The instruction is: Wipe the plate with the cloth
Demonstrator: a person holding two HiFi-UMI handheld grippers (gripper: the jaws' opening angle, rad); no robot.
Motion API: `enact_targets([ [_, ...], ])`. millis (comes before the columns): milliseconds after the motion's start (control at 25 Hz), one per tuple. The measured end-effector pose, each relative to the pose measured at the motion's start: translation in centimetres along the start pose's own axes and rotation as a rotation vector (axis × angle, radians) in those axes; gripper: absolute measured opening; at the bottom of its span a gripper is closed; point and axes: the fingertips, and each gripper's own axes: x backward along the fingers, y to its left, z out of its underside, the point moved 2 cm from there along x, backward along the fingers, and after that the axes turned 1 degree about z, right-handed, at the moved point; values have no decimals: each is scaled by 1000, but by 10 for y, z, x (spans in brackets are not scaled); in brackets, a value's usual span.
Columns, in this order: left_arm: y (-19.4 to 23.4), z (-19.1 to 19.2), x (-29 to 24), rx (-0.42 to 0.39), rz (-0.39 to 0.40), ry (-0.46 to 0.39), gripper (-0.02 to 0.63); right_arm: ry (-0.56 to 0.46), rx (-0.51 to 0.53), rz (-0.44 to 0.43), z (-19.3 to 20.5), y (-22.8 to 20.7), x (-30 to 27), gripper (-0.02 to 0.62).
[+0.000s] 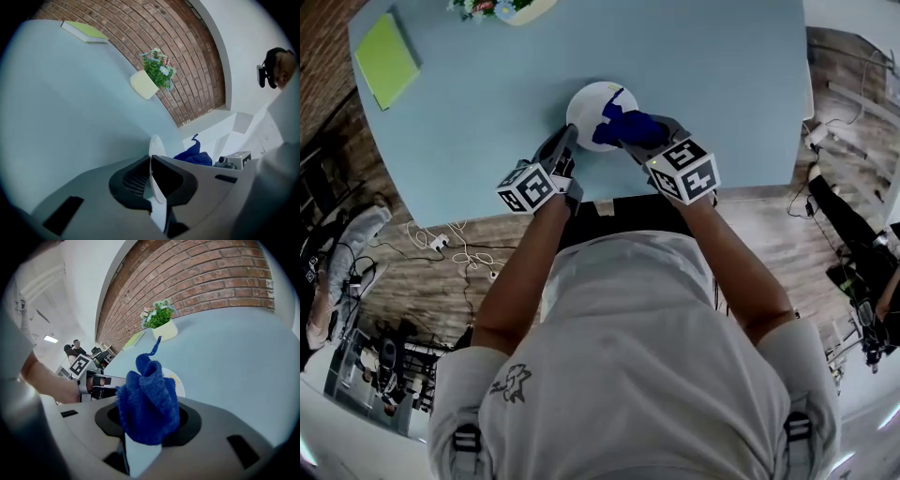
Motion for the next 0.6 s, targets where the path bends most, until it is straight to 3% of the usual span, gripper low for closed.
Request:
enact_targets([
  [400,14,3,-5,-192,-157,76,40,2,-13,-10,5,-2,-3,156],
  [600,20,0,-6,-244,-209,80,54,0,-21,-13,5,-2,-3,156],
])
